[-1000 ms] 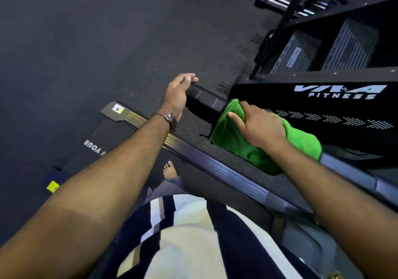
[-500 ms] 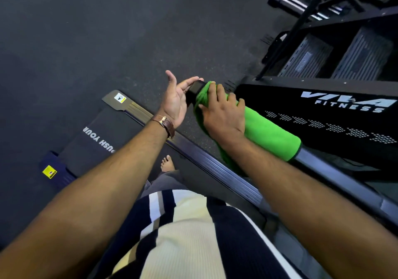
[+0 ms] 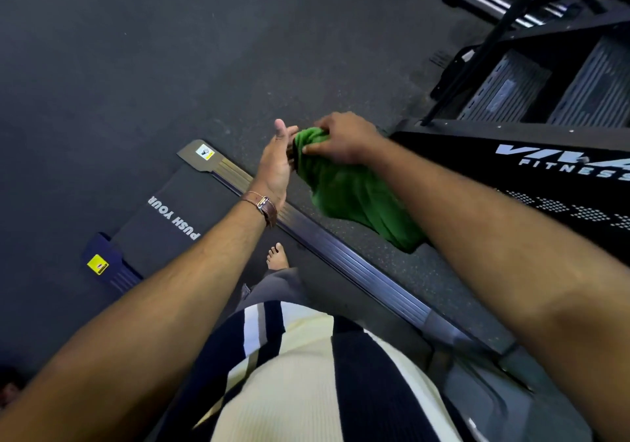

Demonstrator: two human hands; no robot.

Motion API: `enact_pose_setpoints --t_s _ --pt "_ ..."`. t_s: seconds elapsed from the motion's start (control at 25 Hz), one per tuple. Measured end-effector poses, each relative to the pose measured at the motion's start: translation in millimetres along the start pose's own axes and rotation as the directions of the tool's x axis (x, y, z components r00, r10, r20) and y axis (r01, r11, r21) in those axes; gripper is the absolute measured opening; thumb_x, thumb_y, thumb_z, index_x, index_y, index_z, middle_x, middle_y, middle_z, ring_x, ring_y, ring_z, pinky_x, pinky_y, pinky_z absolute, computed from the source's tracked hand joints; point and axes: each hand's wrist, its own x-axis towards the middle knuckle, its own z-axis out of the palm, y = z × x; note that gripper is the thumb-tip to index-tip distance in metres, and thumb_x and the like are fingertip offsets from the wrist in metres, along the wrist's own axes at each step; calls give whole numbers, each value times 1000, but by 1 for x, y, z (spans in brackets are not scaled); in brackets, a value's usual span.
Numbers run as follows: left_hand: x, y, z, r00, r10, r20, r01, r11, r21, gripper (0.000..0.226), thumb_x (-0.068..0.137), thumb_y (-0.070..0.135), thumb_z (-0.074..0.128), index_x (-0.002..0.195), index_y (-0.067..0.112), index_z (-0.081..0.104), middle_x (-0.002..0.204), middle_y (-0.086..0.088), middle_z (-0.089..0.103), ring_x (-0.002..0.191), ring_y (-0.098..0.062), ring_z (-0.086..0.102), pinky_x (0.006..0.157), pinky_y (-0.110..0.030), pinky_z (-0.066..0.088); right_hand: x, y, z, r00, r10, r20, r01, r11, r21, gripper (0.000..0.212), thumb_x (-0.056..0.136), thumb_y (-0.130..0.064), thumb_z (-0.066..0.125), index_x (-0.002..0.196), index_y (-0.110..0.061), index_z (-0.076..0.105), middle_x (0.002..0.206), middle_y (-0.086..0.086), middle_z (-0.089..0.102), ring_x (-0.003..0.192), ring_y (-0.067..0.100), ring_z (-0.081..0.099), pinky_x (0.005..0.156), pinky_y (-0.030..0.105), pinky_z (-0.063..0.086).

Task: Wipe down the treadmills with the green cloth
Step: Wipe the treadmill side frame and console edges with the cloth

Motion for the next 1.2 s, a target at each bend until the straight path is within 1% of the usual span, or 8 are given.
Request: enact_pose_setpoints --t_s 0.08,0.24,0.4,0.64,0.72,0.84,1.04,1.2 --pt "0 -1 -12 999 34 -16 -32 996 80 66 90 64 30 130 17 53 128 -1 60 118 -10 57 104 -33 42 16 11 -12 970 75 233 -157 920 358 42 86 -53 63 104 -17 73 99 5 71 91 22 67 75 27 49" --pt "-4 0 -25 995 95 -26 -92 991 97 62 95 56 33 136 11 48 138 -1 52 125 -8 50 106 -29 38 21 33 7 893 13 451 -408 450 795 37 100 -38 46 112 -11 67 96 4 75 87 17 71 81 30 55" --pt "-4 6 -26 996 86 -3 -85 991 104 49 101 48 29 129 15 51 129 6 55 114 -1 53 105 -34 36 21 34 4 902 48 430 -401 466 789 29 100 -38 46 106 -20 68 90 -4 76 84 10 71 85 28 55" --pt "9 8 -12 994 56 91 -68 987 145 51 86 61 36 116 25 57 127 0 61 118 -17 57 106 -43 40 -17 28 6 995 -99 -6 99 995 10 74 74 -38 76 140 -27 45 140 -1 51 118 22 55 95 38 49" --pt "13 7 -6 991 45 129 -62 990 128 50 88 61 37 115 25 58 124 1 64 115 -16 59 103 -40 41 -49 24 41 964 -150 -218 39 894 -447 80 82 -37 66 150 -26 26 155 3 31 119 35 50 83 47 47" --pt "13 5 2 990 46 133 -58 995 86 47 100 46 33 120 12 58 116 -4 67 103 -15 63 95 -35 45 -79 16 86 909 -265 -321 -70 663 -746 64 99 -25 42 155 -15 14 162 9 15 130 48 40 93 63 42" --pt "10 1 5 981 39 192 -48 998 42 41 103 35 37 117 4 59 118 -14 66 109 -23 62 97 -37 49 -37 -7 95 974 -110 -200 -127 465 -876 57 98 -22 27 151 0 24 160 16 17 142 44 25 108 67 23" --pt "17 1 4 972 36 233 -90 971 224 46 98 45 44 106 3 60 103 -6 65 99 -14 59 98 -44 45 -67 22 97 927 -365 80 117 81 -990 65 98 -33 32 147 9 25 157 27 15 146 44 4 113 69 -3"
